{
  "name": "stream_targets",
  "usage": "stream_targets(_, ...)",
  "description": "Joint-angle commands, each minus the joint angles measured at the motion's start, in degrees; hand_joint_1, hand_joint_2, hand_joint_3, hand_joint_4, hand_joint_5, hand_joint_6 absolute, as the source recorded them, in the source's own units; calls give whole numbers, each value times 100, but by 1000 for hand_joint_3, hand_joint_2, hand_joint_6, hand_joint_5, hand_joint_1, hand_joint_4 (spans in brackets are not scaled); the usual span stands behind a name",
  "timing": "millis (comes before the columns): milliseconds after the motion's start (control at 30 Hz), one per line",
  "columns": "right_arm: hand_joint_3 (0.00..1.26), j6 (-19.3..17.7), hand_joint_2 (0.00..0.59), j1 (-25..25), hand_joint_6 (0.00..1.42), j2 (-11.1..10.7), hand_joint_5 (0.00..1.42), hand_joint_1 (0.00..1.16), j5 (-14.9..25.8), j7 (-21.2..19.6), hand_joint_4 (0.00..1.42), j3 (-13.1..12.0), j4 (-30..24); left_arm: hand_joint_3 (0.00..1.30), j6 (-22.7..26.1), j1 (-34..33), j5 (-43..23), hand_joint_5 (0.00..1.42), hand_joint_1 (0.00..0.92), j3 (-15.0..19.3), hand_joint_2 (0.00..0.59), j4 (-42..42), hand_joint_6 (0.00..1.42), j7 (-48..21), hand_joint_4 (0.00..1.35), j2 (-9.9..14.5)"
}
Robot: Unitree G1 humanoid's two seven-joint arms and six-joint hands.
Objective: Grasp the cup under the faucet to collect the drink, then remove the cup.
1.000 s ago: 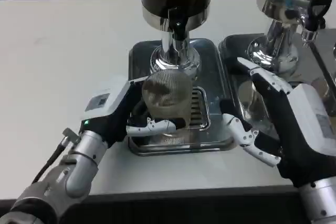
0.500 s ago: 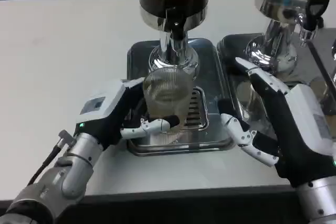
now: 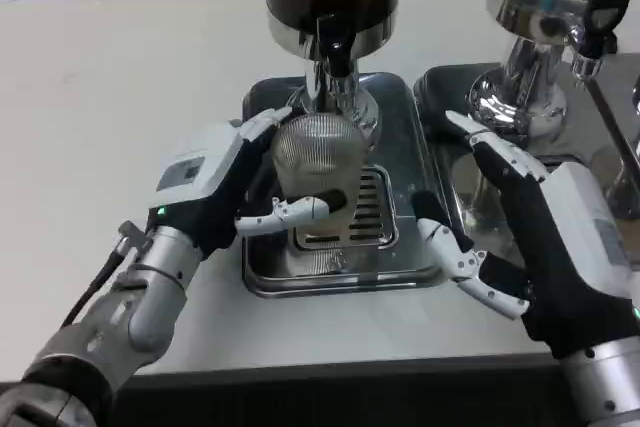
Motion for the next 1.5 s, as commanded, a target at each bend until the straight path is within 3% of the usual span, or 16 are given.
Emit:
stream_targets(33, 228, -51, 435, 27, 230, -1, 235, 461, -10, -86, 280, 4, -26, 156, 11, -169, 63, 180, 186, -24, 81, -71, 78, 47, 83, 17)
stream_targets(267, 228, -50, 435, 26, 230, 24, 235, 458, -20, -112, 283, 17, -20, 138, -298, 19, -25, 150, 156, 61, 56, -309, 61, 35, 33, 219)
stream_targets(500, 232, -80, 434, -37, 230, 23, 235, 457, -9, -153, 285, 45, 51, 135, -962, 589, -325, 140, 137, 478, 46, -1185, 60, 3, 21, 616)
stream_targets(800, 236, -136, 434, -97, 230, -5, 235, 455, 24, -186, 285, 68, 147, 195, -1502, 1981, -1056, 174, 134, 1391, 47, -3152, 79, -480, 90, 1183)
stream_targets(967, 237, -175, 434, -173, 233, -27, 235, 455, 38, -189, 285, 69, 229, 197, -1716, 2396, -1729, 278, 94, 1914, 44, -4018, 249, -965, 136, 1317)
stream_targets(1133, 237, -231, 434, -285, 238, -35, 235, 455, 45, -184, 285, 72, 336, 215, -1899, 2166, -2948, 305, 17, 2153, 33, -4472, 276, -2028, 161, 1412)
stream_targets(1300, 240, -255, 434, -391, 234, -35, 235, 454, 61, -183, 283, 71, 435, 254, -1925, 1562, -3891, 325, 0, 2256, 21, -4652, 302, -3183, 196, 1473)
stream_targets(1500, 241, -299, 434, -456, 232, -34, 235, 454, 62, -237, 281, 56, 563, 288, -1189, 790, -5411, 346, 0, 2208, 17, -4370, 299, -5072, 260, 1092)
